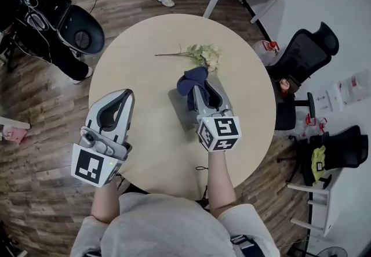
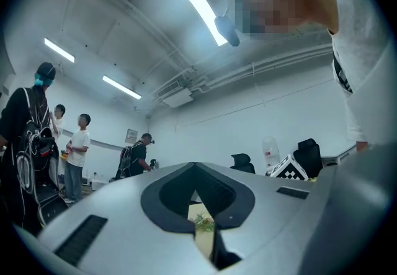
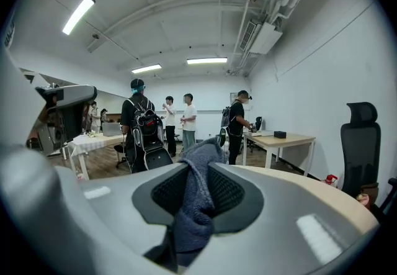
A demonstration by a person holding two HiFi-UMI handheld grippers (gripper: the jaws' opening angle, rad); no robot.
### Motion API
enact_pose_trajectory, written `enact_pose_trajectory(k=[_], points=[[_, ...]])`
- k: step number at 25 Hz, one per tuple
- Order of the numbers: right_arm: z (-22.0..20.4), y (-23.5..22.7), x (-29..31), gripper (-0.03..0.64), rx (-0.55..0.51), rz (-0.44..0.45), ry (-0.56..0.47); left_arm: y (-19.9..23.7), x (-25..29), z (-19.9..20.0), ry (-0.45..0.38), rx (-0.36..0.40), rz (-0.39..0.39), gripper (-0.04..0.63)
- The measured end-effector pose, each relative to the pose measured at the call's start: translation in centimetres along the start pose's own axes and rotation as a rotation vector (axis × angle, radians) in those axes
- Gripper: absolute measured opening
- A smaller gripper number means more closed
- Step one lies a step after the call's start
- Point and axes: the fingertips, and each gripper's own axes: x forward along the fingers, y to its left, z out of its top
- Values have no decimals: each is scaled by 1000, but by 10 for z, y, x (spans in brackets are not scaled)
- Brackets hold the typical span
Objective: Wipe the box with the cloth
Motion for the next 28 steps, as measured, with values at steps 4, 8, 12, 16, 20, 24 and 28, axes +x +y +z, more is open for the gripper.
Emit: enact_pose_trajectory(k=[4, 8, 12, 16, 20, 24, 28], points=[[-30, -1, 22, 103, 3, 33, 85, 5, 7, -12, 4, -19, -3, 3], [-65, 5, 40, 103, -3, 70, 188, 7, 9, -16, -8, -17, -7, 2], [-107, 11, 57, 103, -47, 90, 310, 12, 9, -32, 40, -42, 9, 3], [-141, 18, 68, 101, -115, 90, 418, 14, 7, -36, 52, -45, 17, 3], [-165, 18, 70, 138, -192, 53, 513, 15, 5, -38, 52, -42, 20, 3], [-176, 15, 73, 158, -195, 48, 539, 17, 8, -37, 34, -39, 14, 3], [-180, 25, 76, 100, -242, 103, 559, 14, 11, -39, 39, -40, 5, 3]])
